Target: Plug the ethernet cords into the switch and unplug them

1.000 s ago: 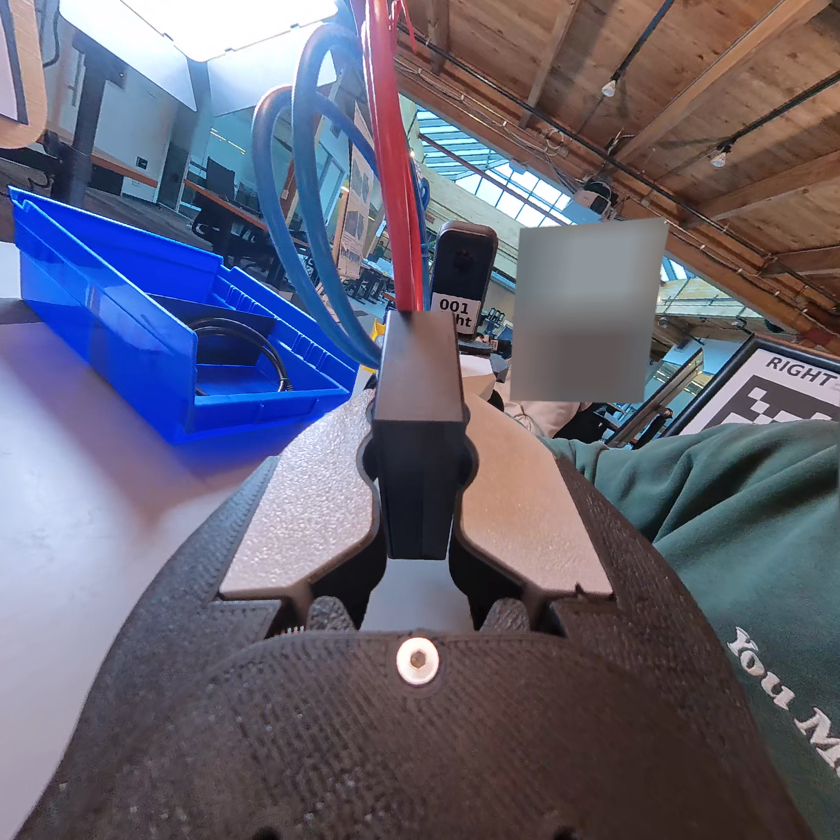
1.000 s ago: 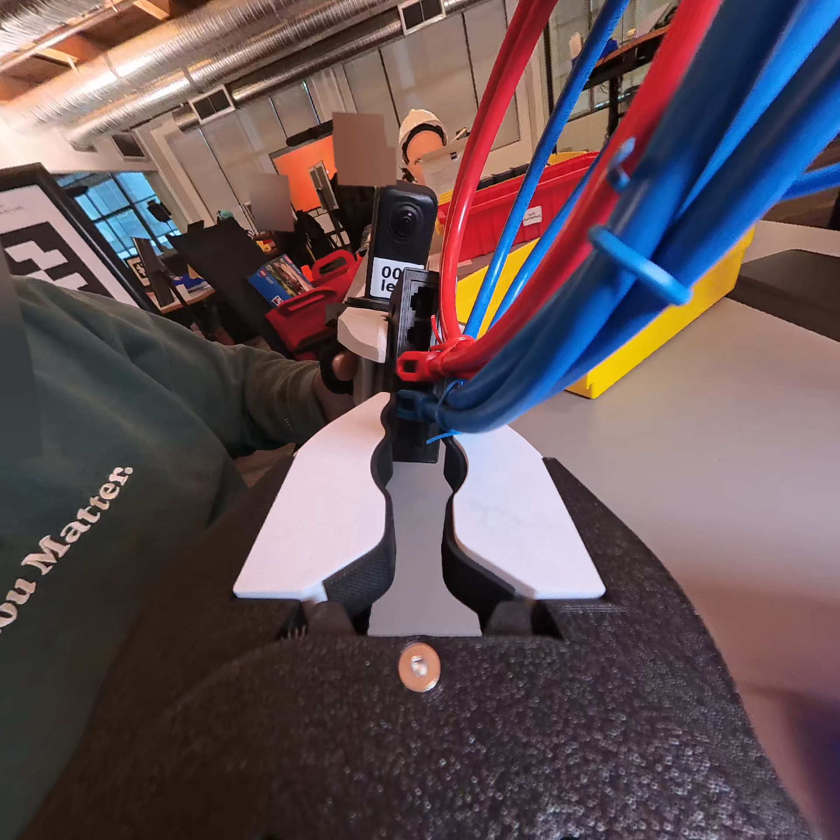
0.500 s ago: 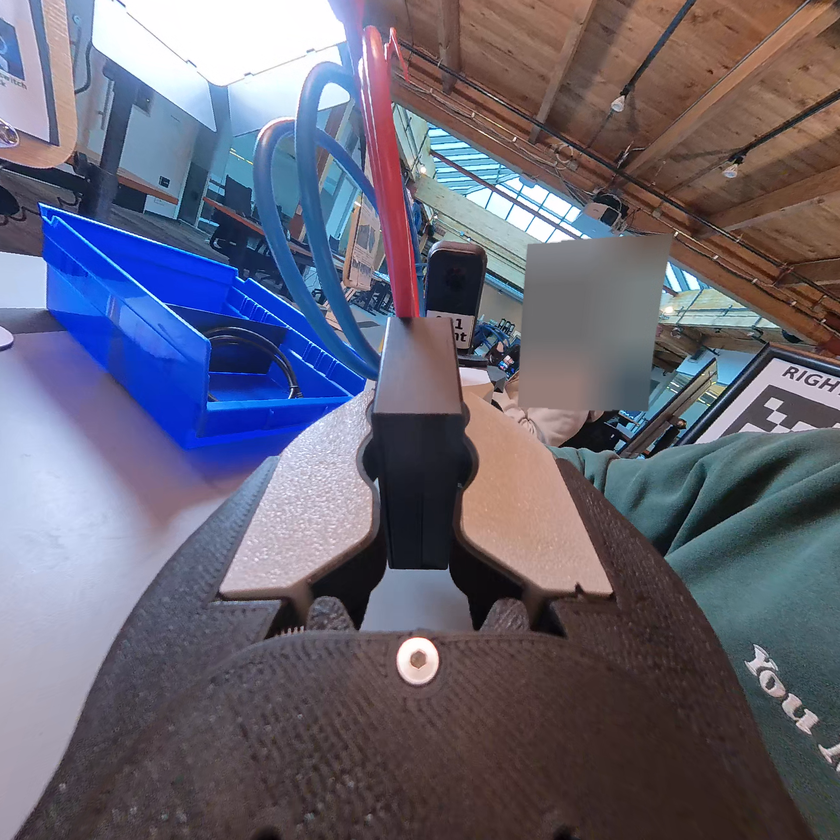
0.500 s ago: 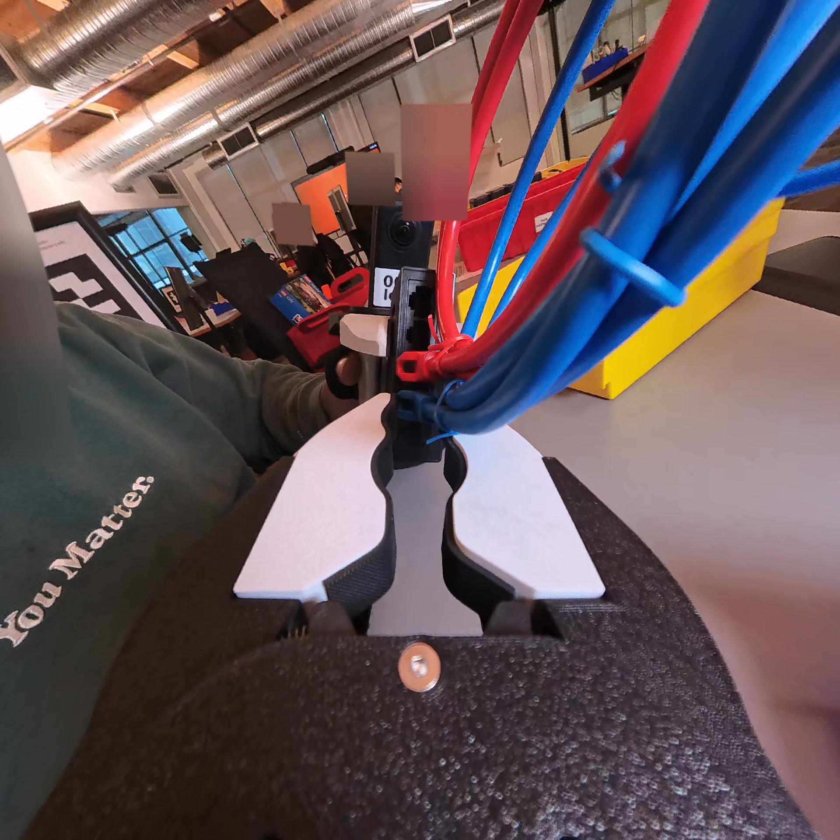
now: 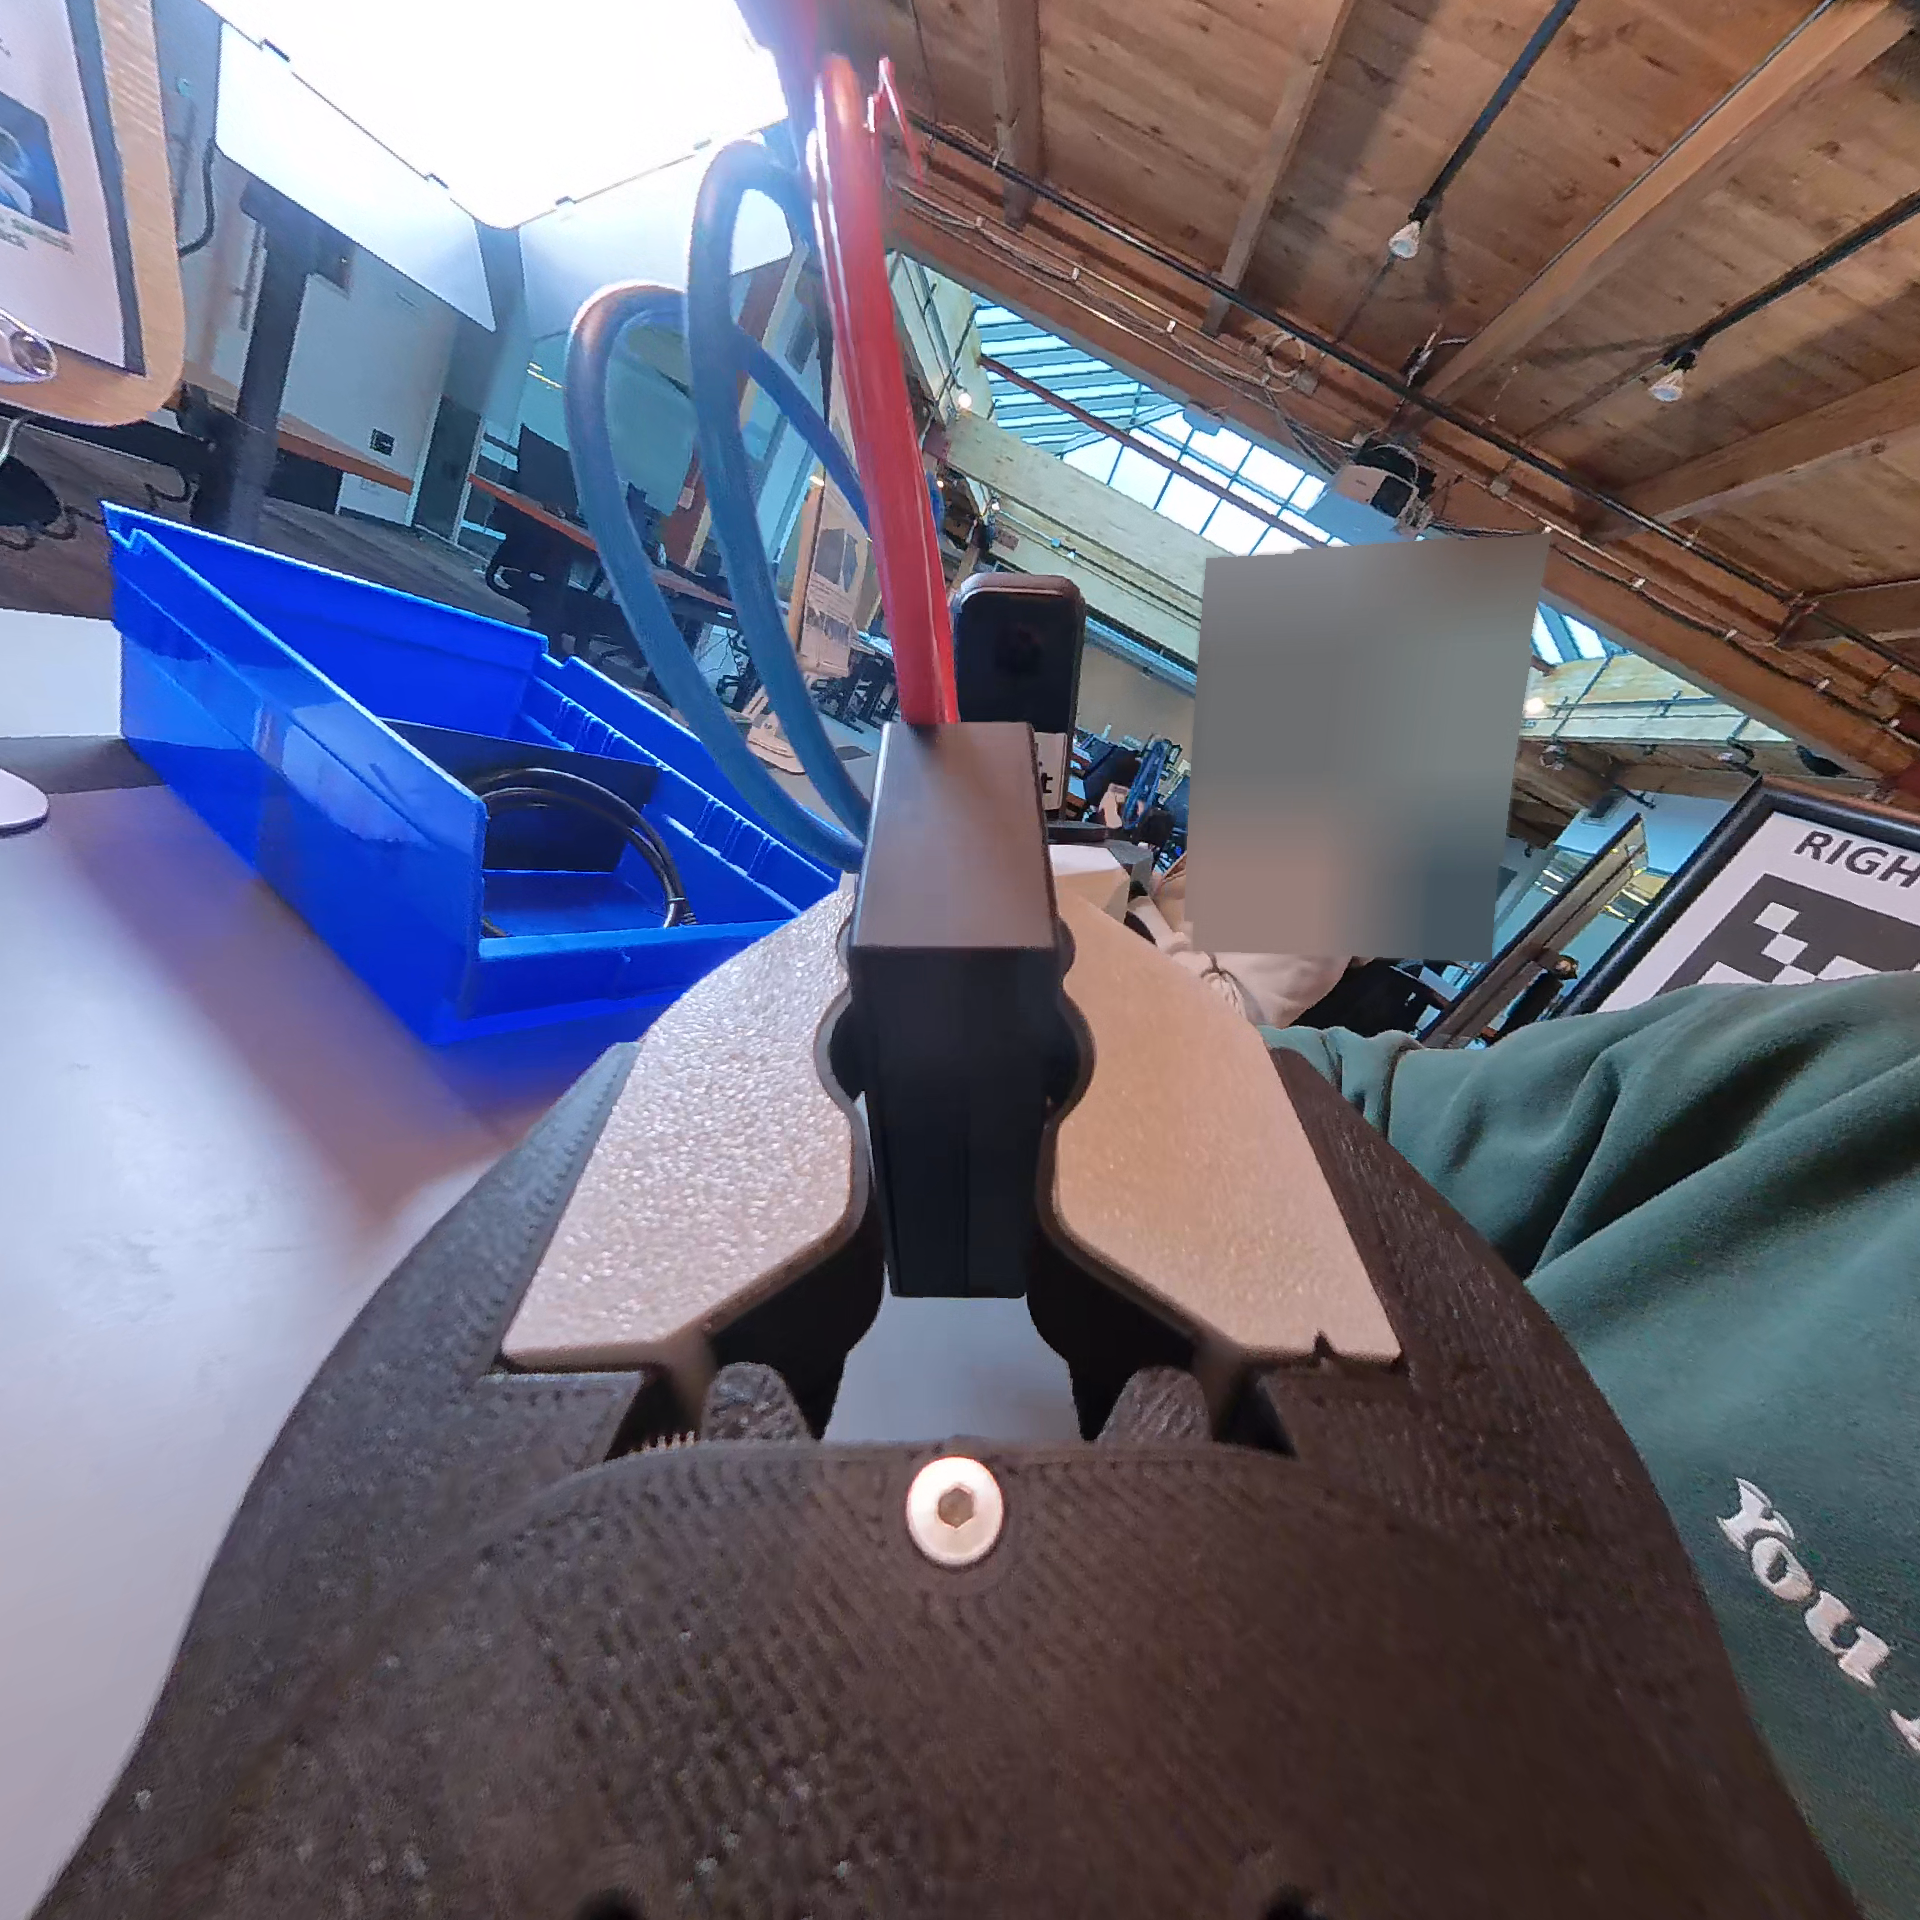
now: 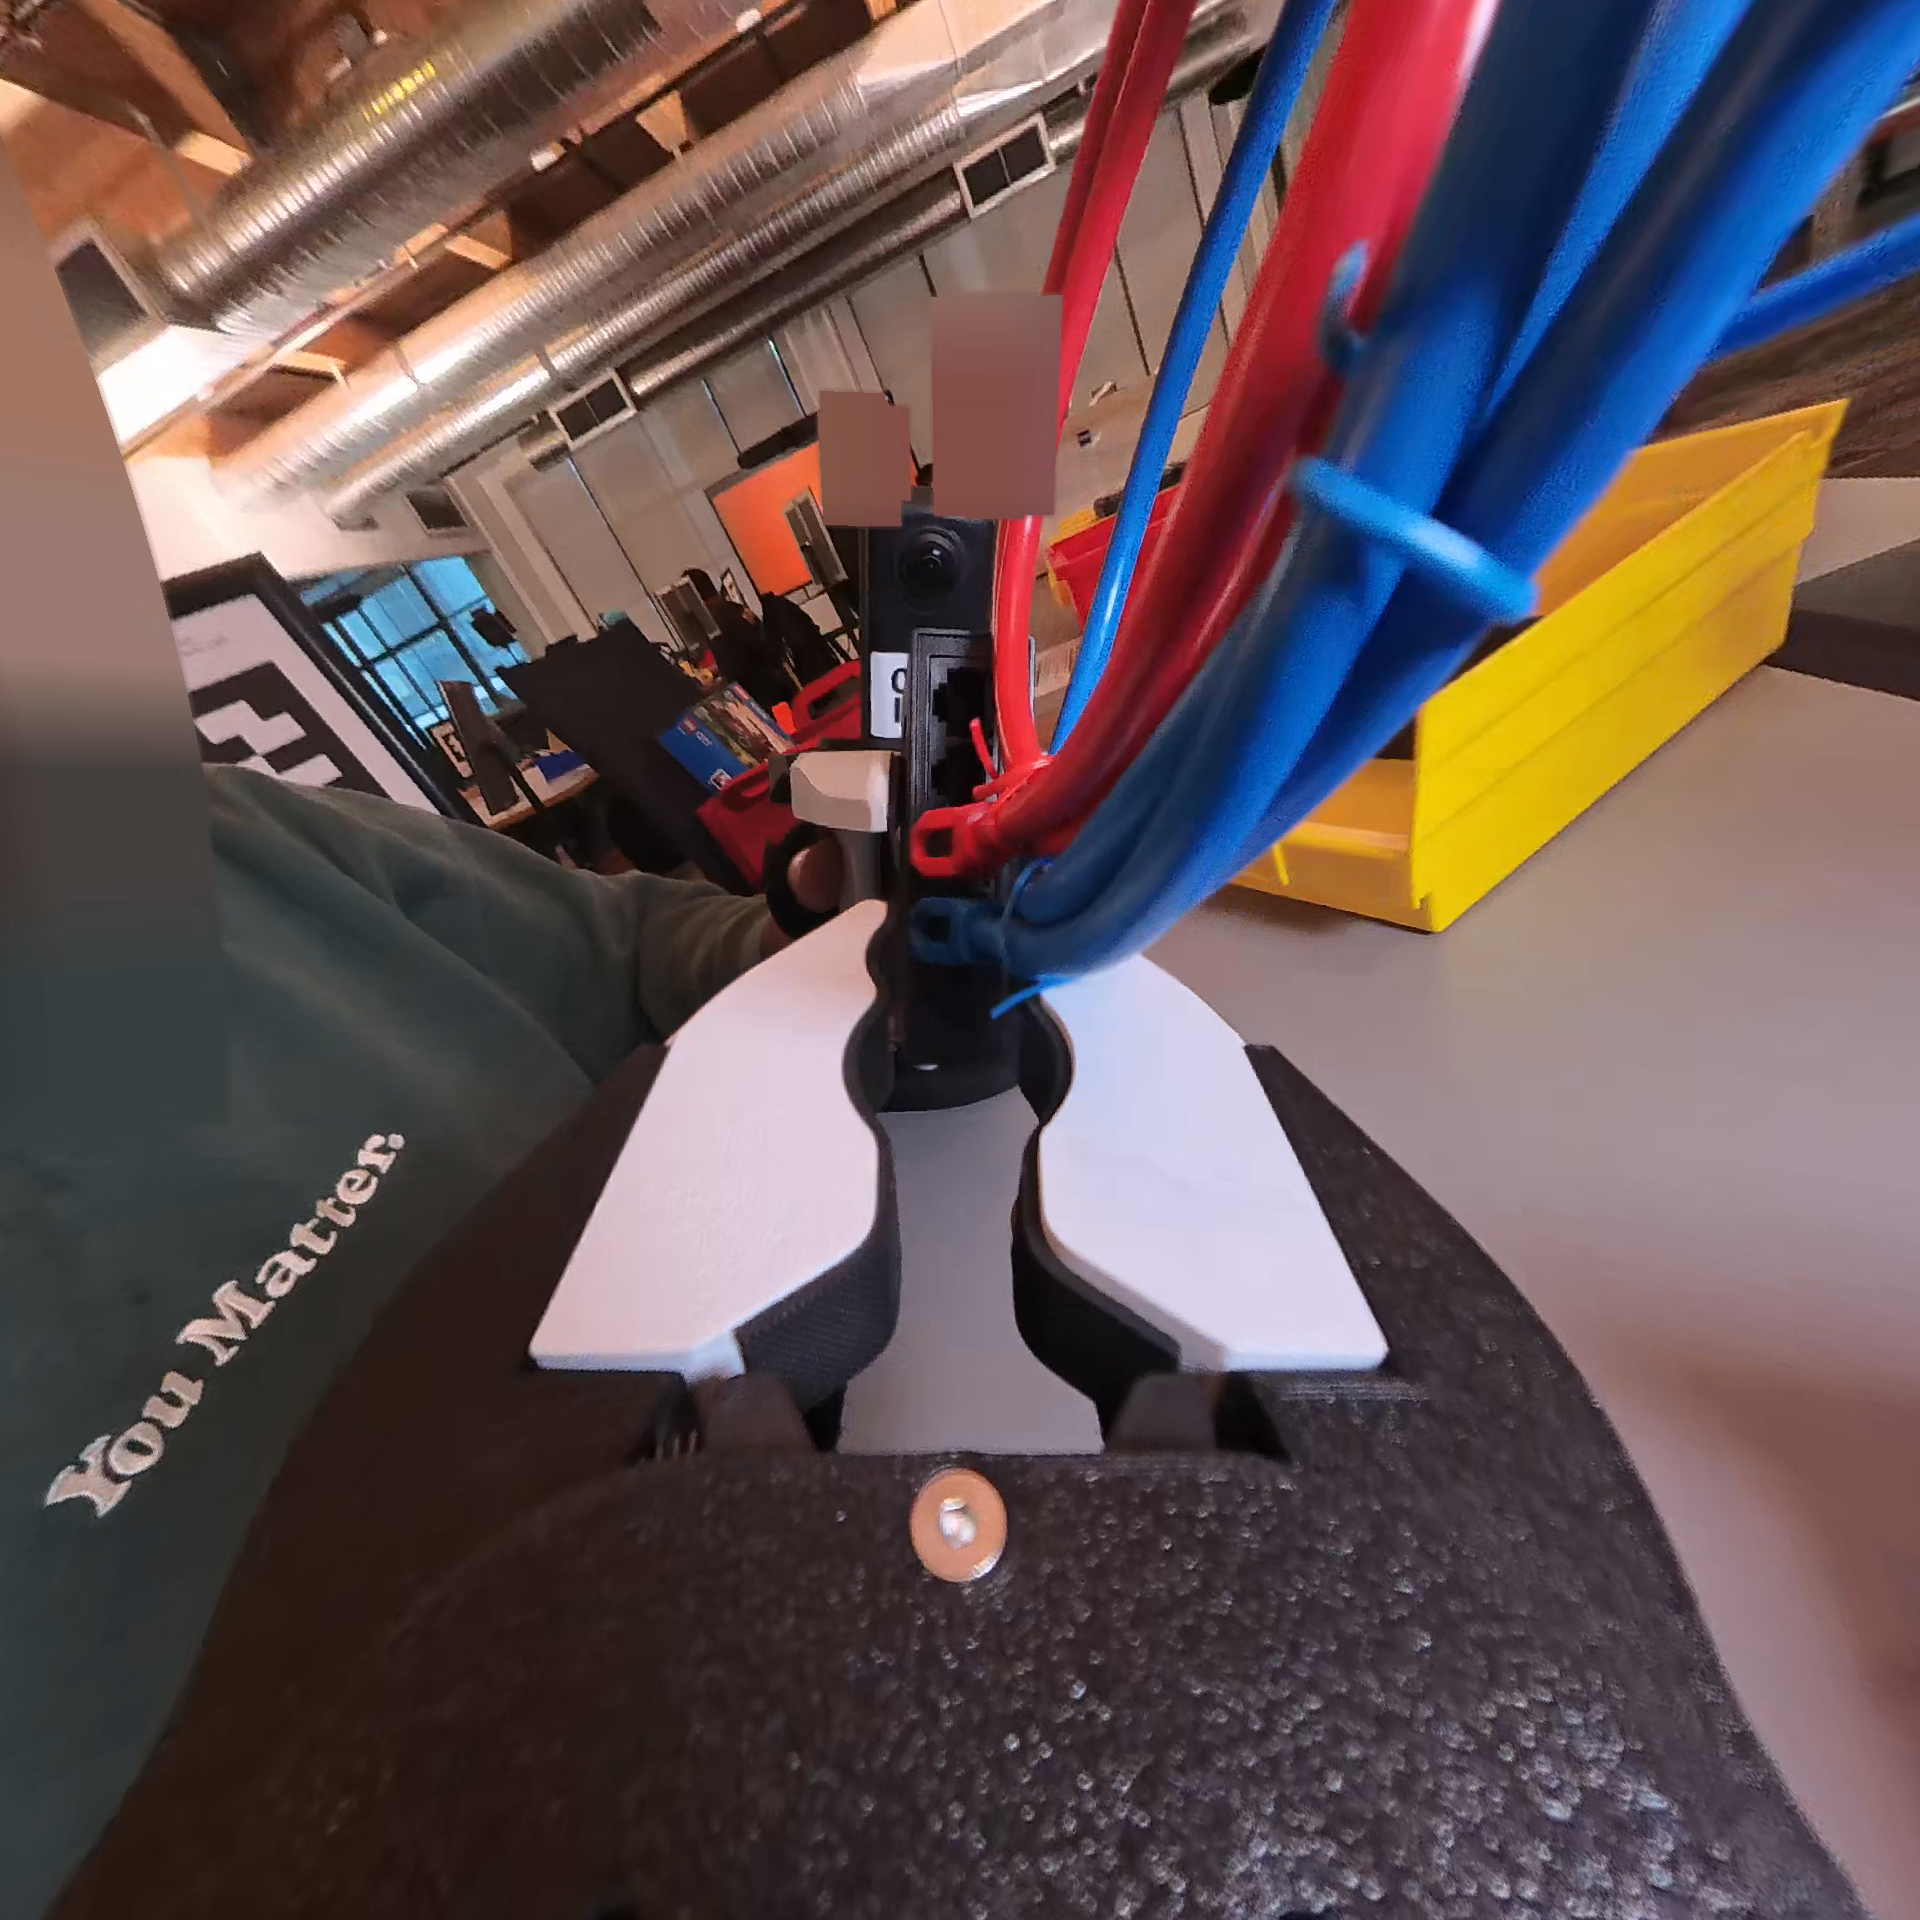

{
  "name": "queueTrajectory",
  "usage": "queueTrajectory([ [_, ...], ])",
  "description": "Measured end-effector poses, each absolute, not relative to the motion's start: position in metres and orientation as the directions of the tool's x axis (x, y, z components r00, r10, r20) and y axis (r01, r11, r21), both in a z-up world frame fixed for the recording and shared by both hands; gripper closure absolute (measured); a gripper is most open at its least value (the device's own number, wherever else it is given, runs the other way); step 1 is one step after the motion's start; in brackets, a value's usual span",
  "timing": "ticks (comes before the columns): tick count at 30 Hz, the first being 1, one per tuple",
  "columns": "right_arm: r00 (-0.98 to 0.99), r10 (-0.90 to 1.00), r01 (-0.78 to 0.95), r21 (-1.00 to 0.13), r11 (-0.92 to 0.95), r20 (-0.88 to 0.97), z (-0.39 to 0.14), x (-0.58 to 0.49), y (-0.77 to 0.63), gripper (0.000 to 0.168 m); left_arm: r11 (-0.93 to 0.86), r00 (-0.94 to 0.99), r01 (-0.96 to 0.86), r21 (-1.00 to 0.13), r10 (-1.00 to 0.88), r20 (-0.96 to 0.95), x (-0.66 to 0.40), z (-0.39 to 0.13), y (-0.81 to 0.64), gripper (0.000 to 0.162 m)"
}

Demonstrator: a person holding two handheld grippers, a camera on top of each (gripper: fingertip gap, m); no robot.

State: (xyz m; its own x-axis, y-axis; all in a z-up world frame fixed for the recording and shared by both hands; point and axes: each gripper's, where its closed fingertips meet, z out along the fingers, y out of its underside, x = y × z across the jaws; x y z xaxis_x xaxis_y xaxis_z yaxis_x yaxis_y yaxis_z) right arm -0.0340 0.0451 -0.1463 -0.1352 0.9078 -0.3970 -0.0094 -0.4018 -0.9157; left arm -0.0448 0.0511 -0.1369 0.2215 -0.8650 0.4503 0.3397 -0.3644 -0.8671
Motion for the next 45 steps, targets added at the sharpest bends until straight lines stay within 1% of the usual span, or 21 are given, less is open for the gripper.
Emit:
queueTrajectory([
  [6, -0.082, 0.936, 0.025, -0.940, -0.341, -0.341, -0.151, -0.036, 0.045, 0.148, -0.350, 0.239, 0.341, -0.873, -0.866, 0.440, -0.045, -0.136, 0.051, 0.131],
  [13, -0.079, 0.935, 0.028, -0.938, -0.345, -0.346, -0.152, -0.037, 0.045, 0.149, -0.346, 0.246, 0.336, -0.876, -0.865, 0.436, -0.044, -0.137, 0.051, 0.131],
  [16, -0.044, 0.941, 0.042, -0.941, -0.335, -0.337, -0.154, -0.037, 0.048, 0.150, -0.355, 0.256, 0.338, -0.872, -0.856, 0.448, -0.045, -0.138, 0.053, 0.132],
  [20, 0.056, 0.964, 0.058, -0.963, -0.263, -0.260, -0.155, -0.037, 0.054, 0.150, -0.366, 0.274, 0.356, -0.860, -0.839, 0.470, -0.045, -0.142, 0.054, 0.131],
  [23, 0.141, 0.977, 0.095, -0.981, -0.172, -0.158, -0.156, -0.038, 0.054, 0.149, -0.336, 0.300, 0.365, -0.868, -0.840, 0.452, -0.046, -0.140, 0.055, 0.131],
  [30, 0.216, 0.974, 0.105, -0.990, -0.093, -0.069, -0.155, -0.037, 0.055, 0.149, -0.332, 0.299, 0.373, -0.867, -0.841, 0.451, -0.047, -0.138, 0.056, 0.131],
  [33, 0.205, 0.975, 0.056, -0.993, -0.101, -0.088, -0.148, -0.037, 0.054, 0.150, -0.325, 0.279, 0.375, -0.868, -0.854, 0.440, -0.047, -0.133, 0.054, 0.131],
  [35, 0.166, 0.974, 0.017, -0.987, -0.162, -0.157, -0.144, -0.036, 0.054, 0.151, -0.342, 0.250, 0.384, -0.858, -0.855, 0.454, -0.048, -0.132, 0.054, 0.131],
  [36, 0.201, 0.963, -0.001, -0.983, -0.181, -0.177, -0.143, -0.030, 0.062, 0.154, -0.340, 0.251, 0.396, -0.853, -0.853, 0.457, -0.052, -0.132, 0.056, 0.131],
  [37, 0.244, 0.955, -0.019, -0.986, -0.167, -0.167, -0.140, -0.019, 0.073, 0.154, -0.352, 0.201, 0.442, -0.825, -0.858, 0.473, -0.059, -0.124, 0.054, 0.132],
  [38, 0.222, 0.951, -0.054, -0.977, -0.208, -0.215, -0.135, -0.009, 0.077, 0.154, -0.351, 0.183, 0.462, -0.815, -0.861, 0.475, -0.065, -0.119, 0.054, 0.132],
  [39, 0.184, 0.948, -0.082, -0.965, -0.249, -0.260, -0.130, -0.003, 0.078, 0.154, -0.330, 0.202, 0.455, -0.827, -0.866, 0.457, -0.068, -0.118, 0.055, 0.132],
  [40, 0.145, 0.949, -0.093, -0.959, -0.267, -0.279, -0.126, 0.001, 0.076, 0.154, -0.327, 0.201, 0.458, -0.826, -0.868, 0.455, -0.070, -0.117, 0.056, 0.132],
  [43, 0.193, 0.938, -0.058, -0.958, -0.282, -0.288, -0.122, 0.022, 0.095, 0.154, -0.379, 0.162, 0.486, -0.787, -0.846, 0.507, -0.073, -0.118, 0.062, 0.132],
  [45, 0.216, 0.909, -0.024, -0.932, -0.360, -0.357, -0.124, 0.045, 0.113, 0.154, -0.397, 0.150, 0.500, -0.770, -0.835, 0.529, -0.077, -0.118, 0.064, 0.132],
])
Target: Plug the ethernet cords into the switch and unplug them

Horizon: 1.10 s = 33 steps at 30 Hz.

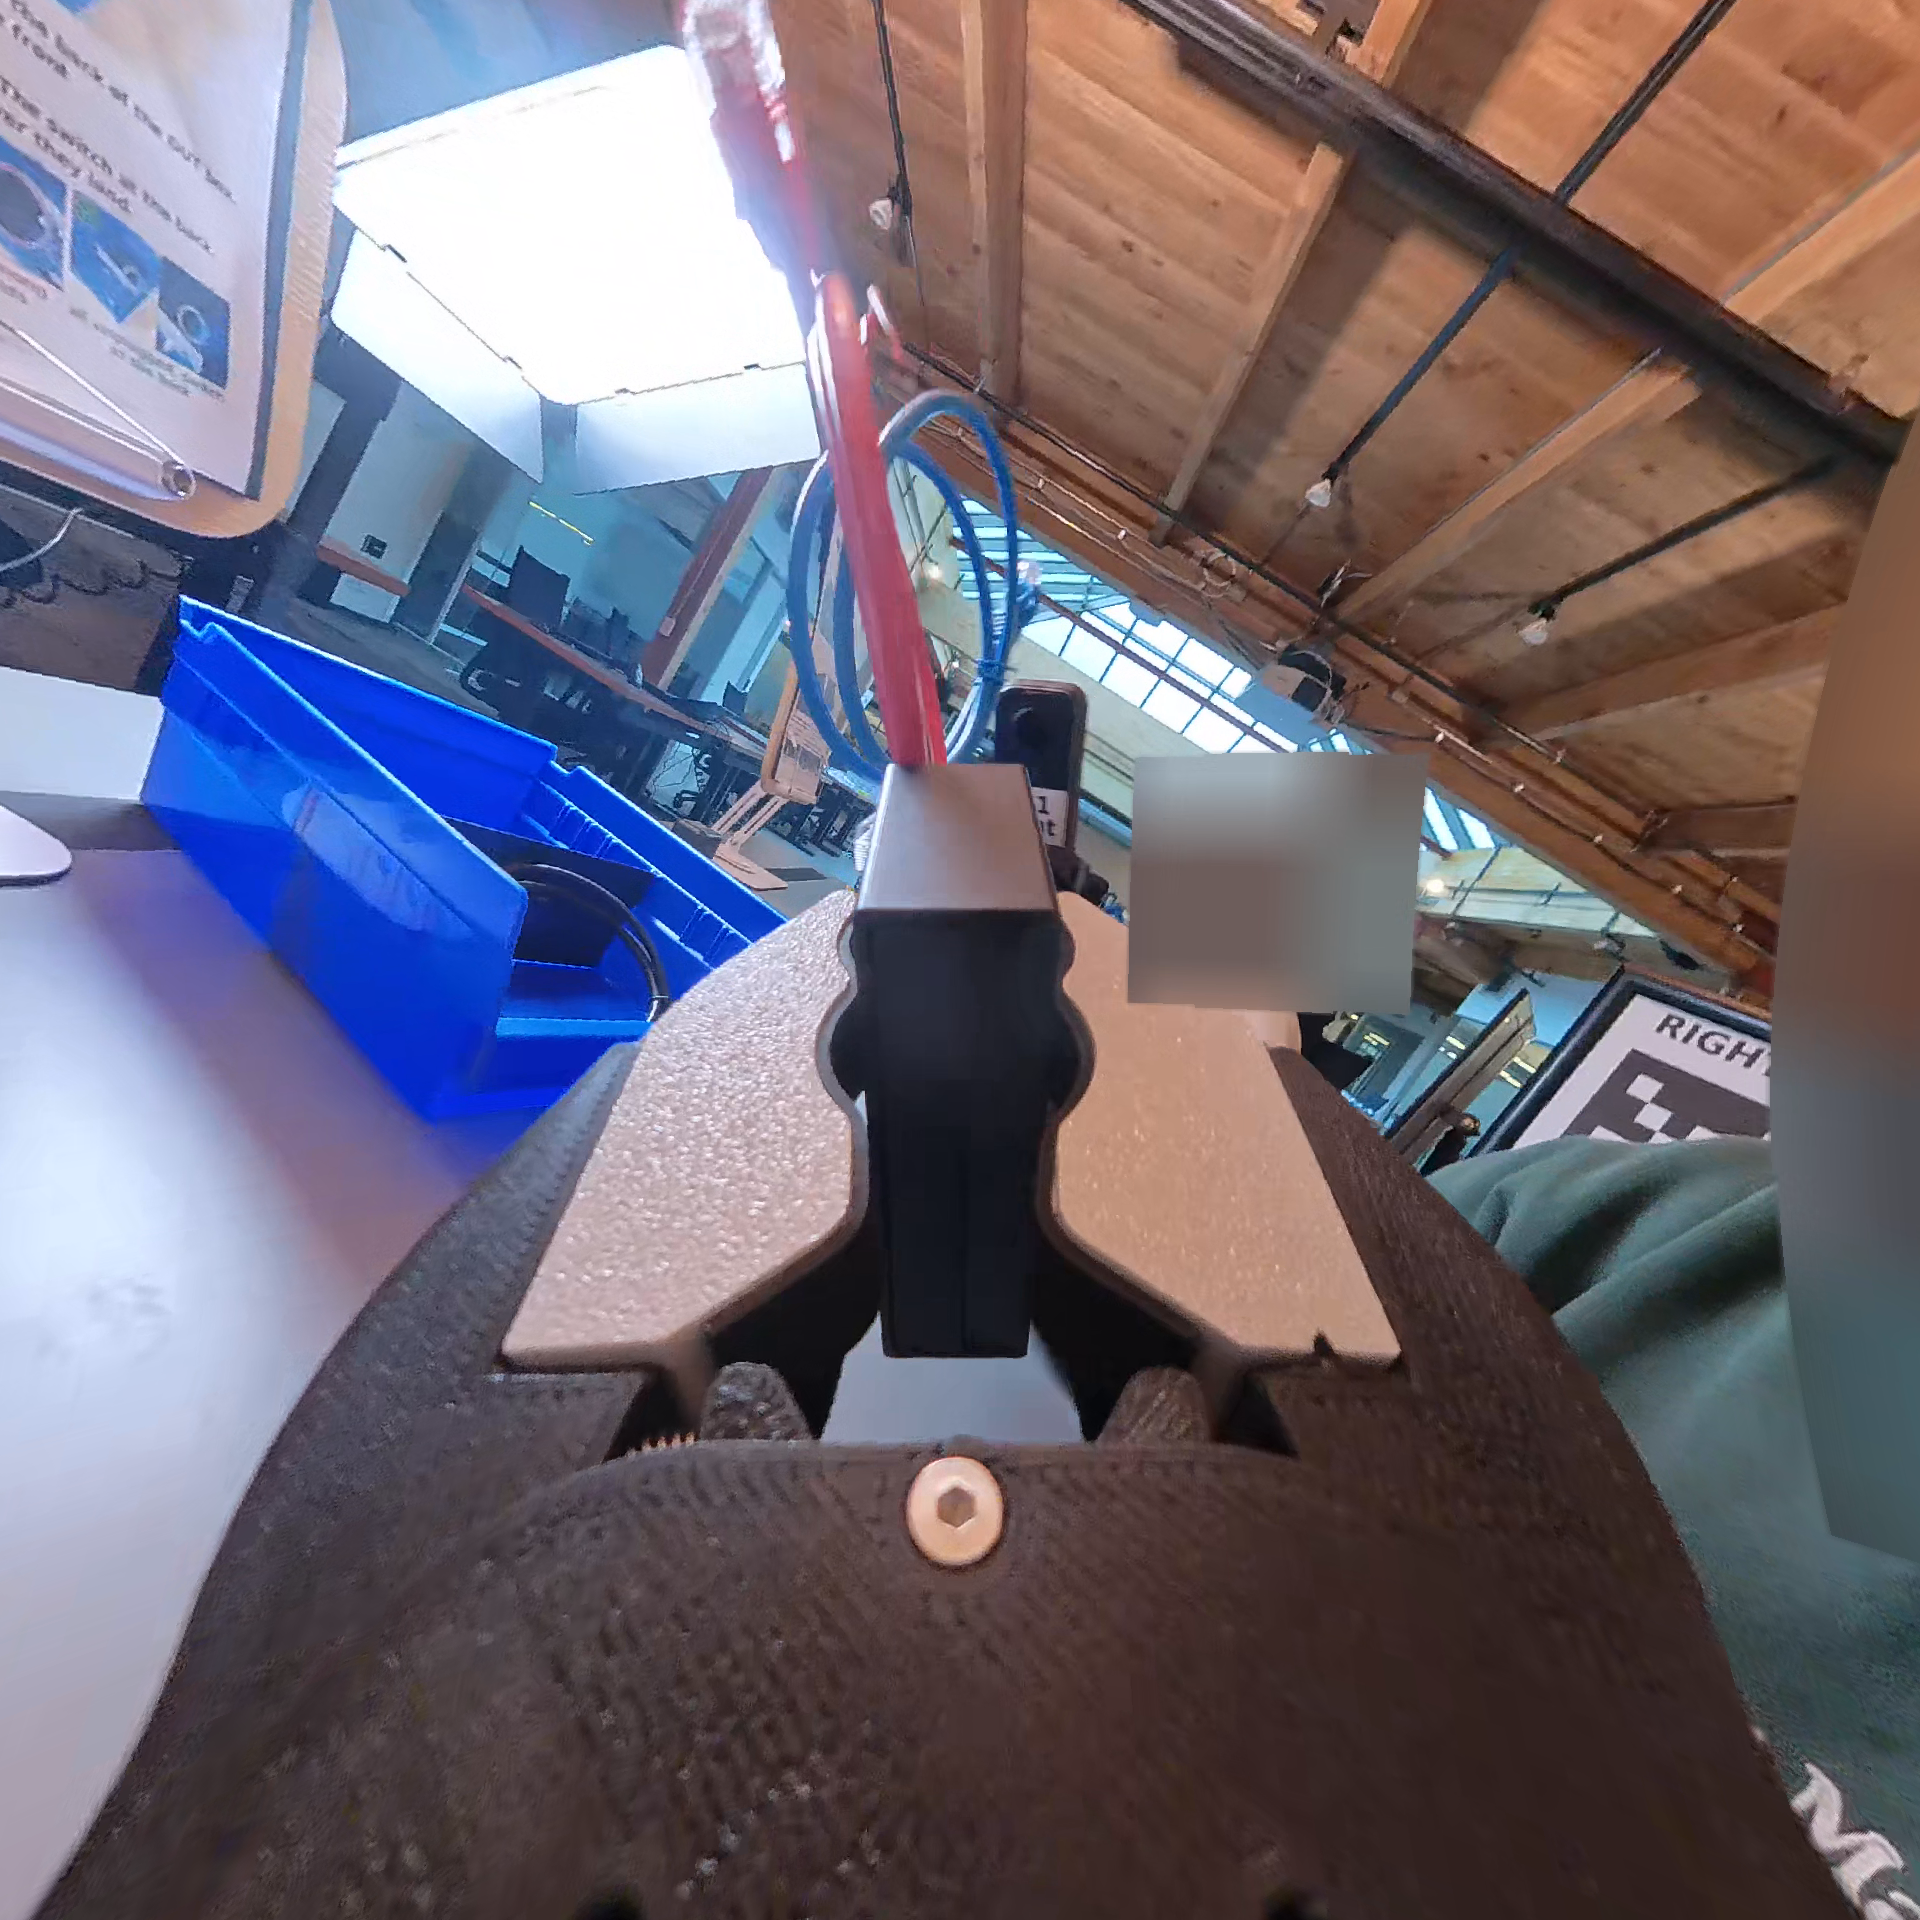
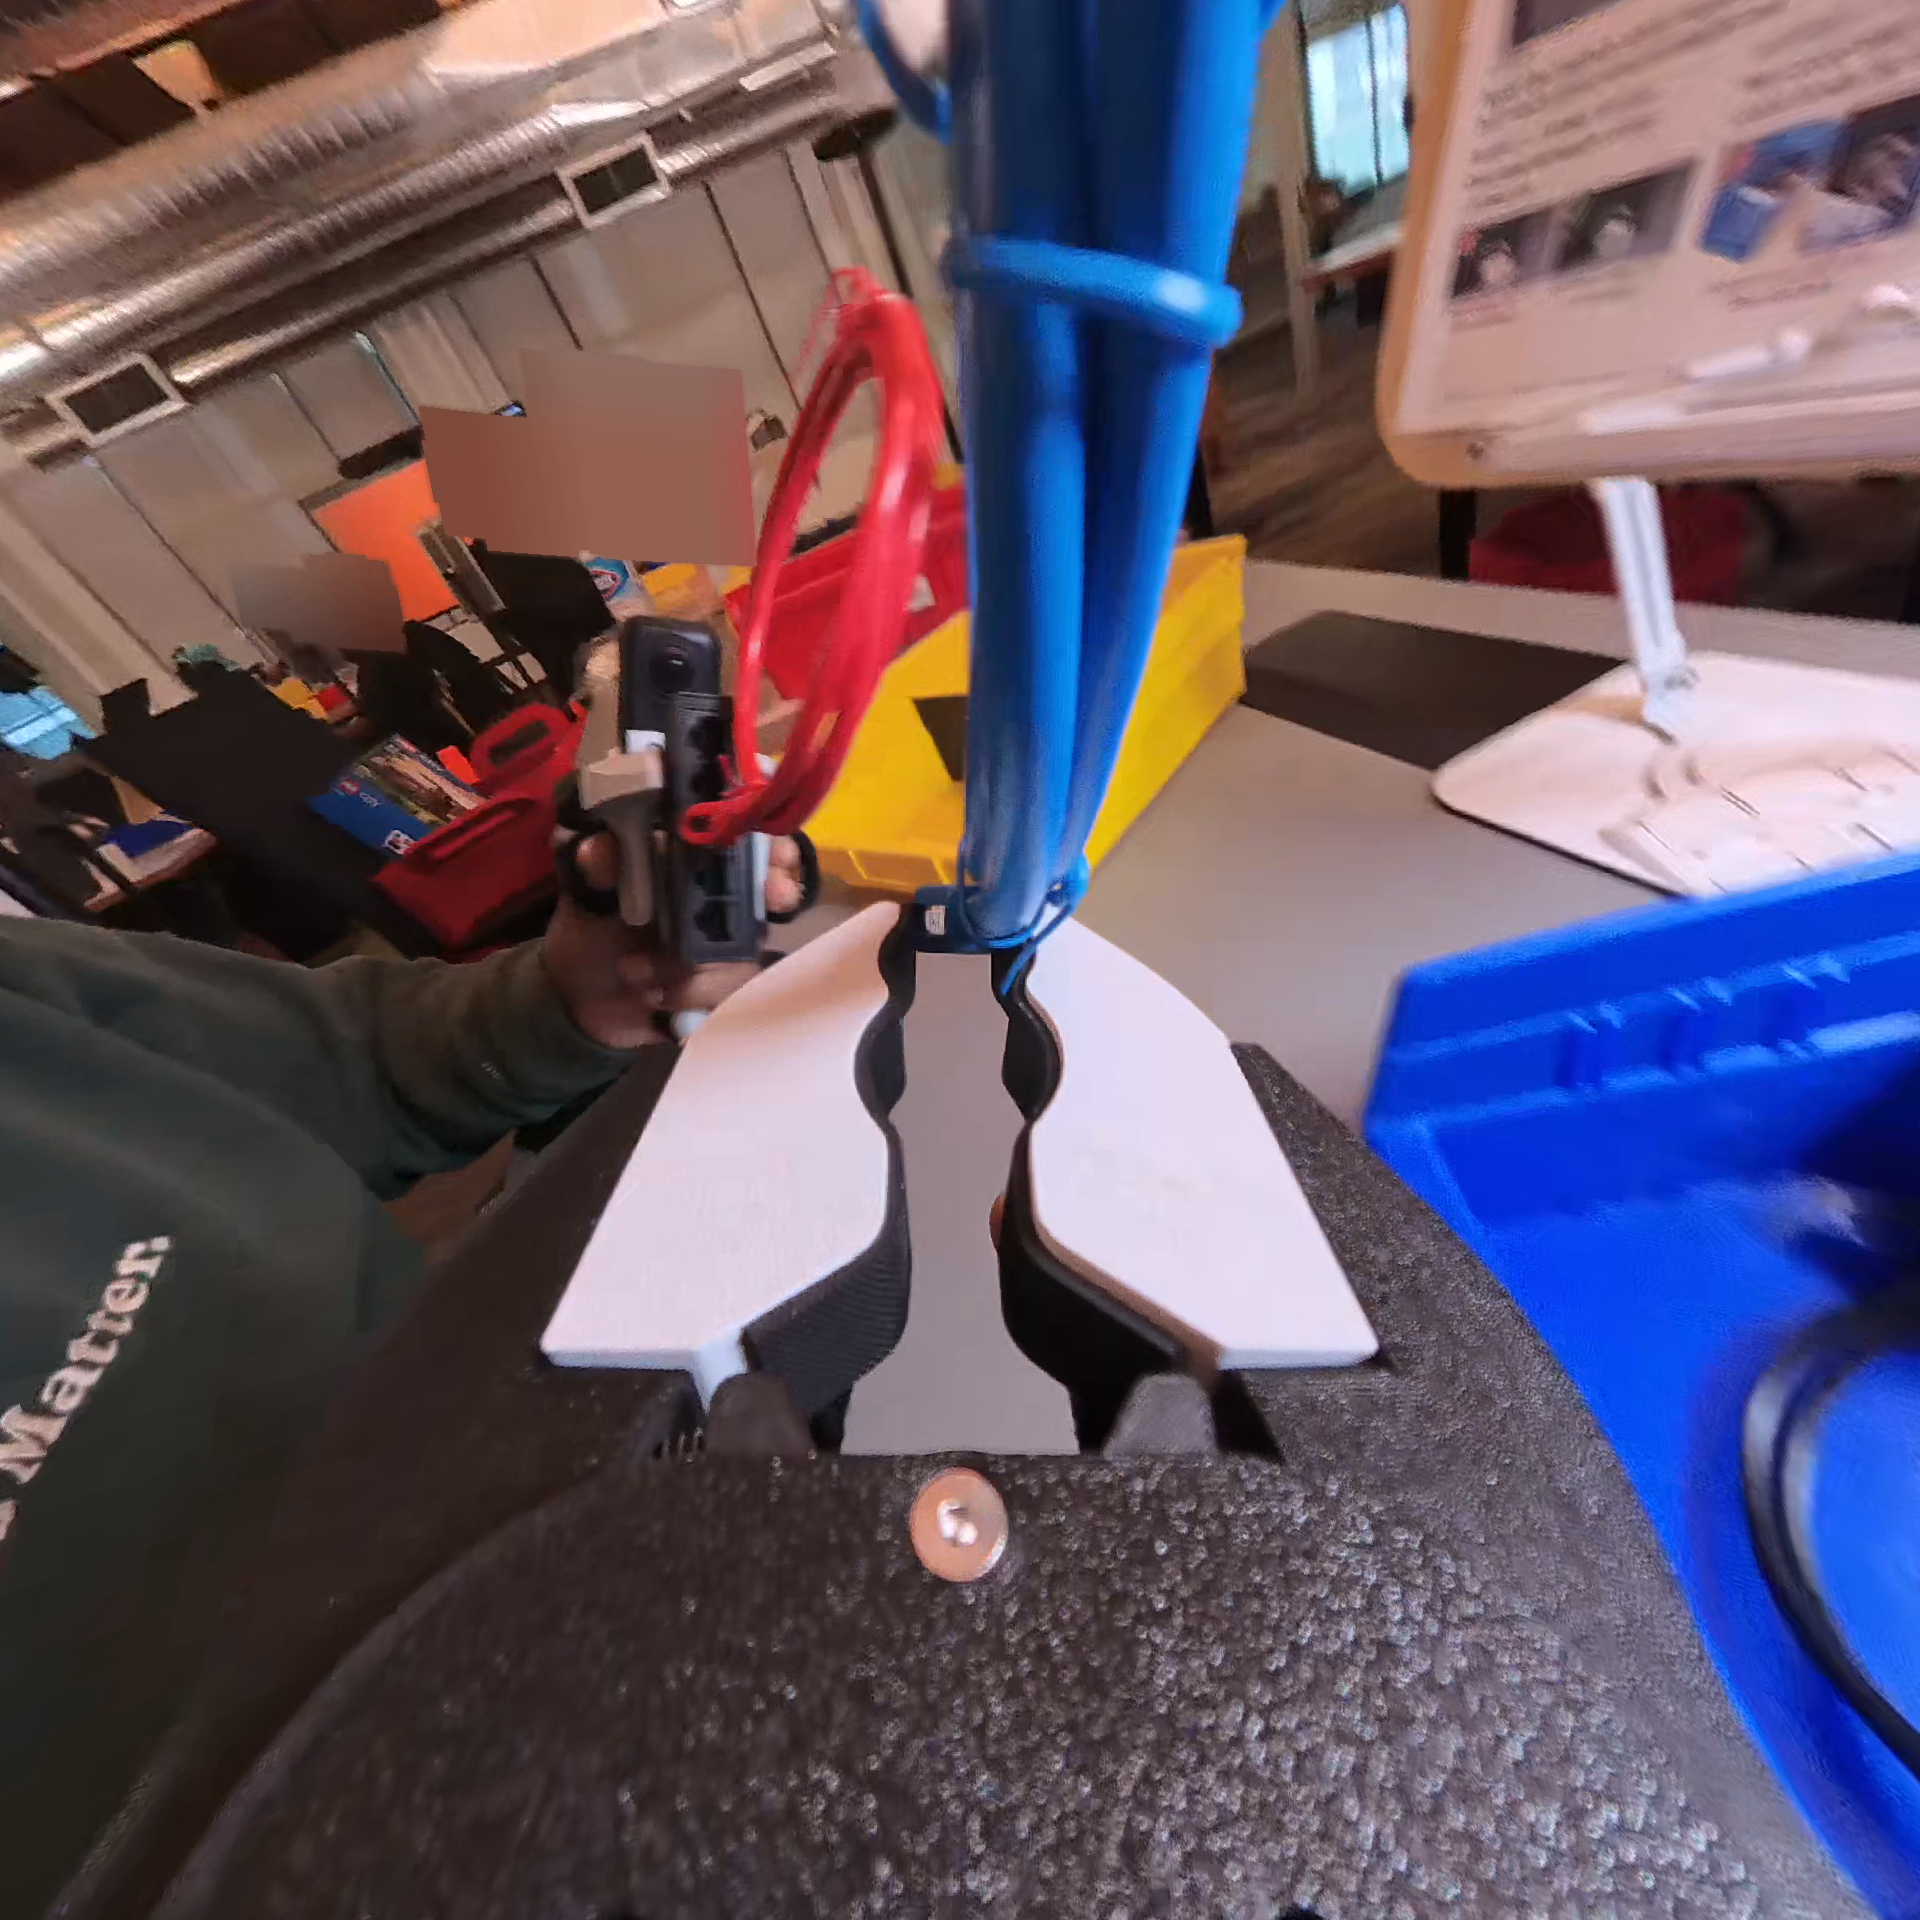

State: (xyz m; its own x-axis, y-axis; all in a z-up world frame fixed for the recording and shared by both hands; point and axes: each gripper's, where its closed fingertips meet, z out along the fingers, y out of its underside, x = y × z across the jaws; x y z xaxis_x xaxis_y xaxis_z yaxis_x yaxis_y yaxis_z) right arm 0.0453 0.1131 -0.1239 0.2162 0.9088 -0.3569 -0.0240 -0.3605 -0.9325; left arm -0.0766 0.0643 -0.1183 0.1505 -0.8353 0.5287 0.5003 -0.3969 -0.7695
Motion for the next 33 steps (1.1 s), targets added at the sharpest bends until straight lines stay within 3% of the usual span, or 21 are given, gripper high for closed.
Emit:
queueTrajectory([
  [6, 0.360, 0.800, 0.223, -0.788, -0.574, -0.480, -0.168, 0.112, 0.161, 0.154, -0.430, 0.134, 0.484, -0.762, -0.824, 0.550, -0.073, -0.124, 0.065, 0.132],
  [10, 0.470, 0.683, 0.427, -0.533, -0.730, -0.559, -0.204, 0.145, 0.175, 0.153, -0.447, 0.123, 0.485, -0.752, -0.816, 0.564, -0.072, -0.126, 0.066, 0.132],
  [13, 0.594, 0.672, 0.519, -0.427, -0.740, -0.442, -0.215, 0.167, 0.192, 0.141, -0.459, 0.127, 0.480, -0.748, -0.807, 0.577, -0.072, -0.129, 0.068, 0.132],
  [16, 0.656, 0.698, 0.546, -0.458, -0.702, -0.288, -0.202, 0.177, 0.211, 0.128, -0.478, 0.117, 0.479, -0.736, -0.797, 0.593, -0.073, -0.131, 0.069, 0.132],
  [19, 0.664, 0.723, 0.518, -0.581, -0.628, -0.189, -0.181, 0.168, 0.221, 0.128, -0.491, 0.108, 0.487, -0.722, -0.787, 0.608, -0.074, -0.132, 0.071, 0.132],
  [23, 0.479, 0.859, 0.394, -0.830, -0.396, -0.182, -0.135, 0.106, 0.172, 0.132, -0.494, 0.100, 0.495, -0.715, -0.785, 0.612, -0.076, -0.131, 0.071, 0.132],
  [25, 0.323, 0.931, 0.263, -0.929, -0.261, -0.171, -0.111, 0.069, 0.117, 0.146, -0.489, 0.102, 0.501, -0.714, -0.786, 0.610, -0.077, -0.130, 0.072, 0.132],
  [28, 0.216, 0.950, 0.237, -0.932, -0.274, -0.225, -0.133, 0.029, 0.048, 0.141, -0.484, 0.096, 0.525, -0.700, -0.784, 0.614, -0.081, -0.127, 0.074, 0.132],
  [33, 0.393, 0.831, -0.090, -0.916, -0.391, -0.393, -0.176, 0.025, 0.055, 0.134, -0.438, 0.083, 0.581, -0.686, -0.806, 0.585, -0.092, -0.112, 0.074, 0.132],
])
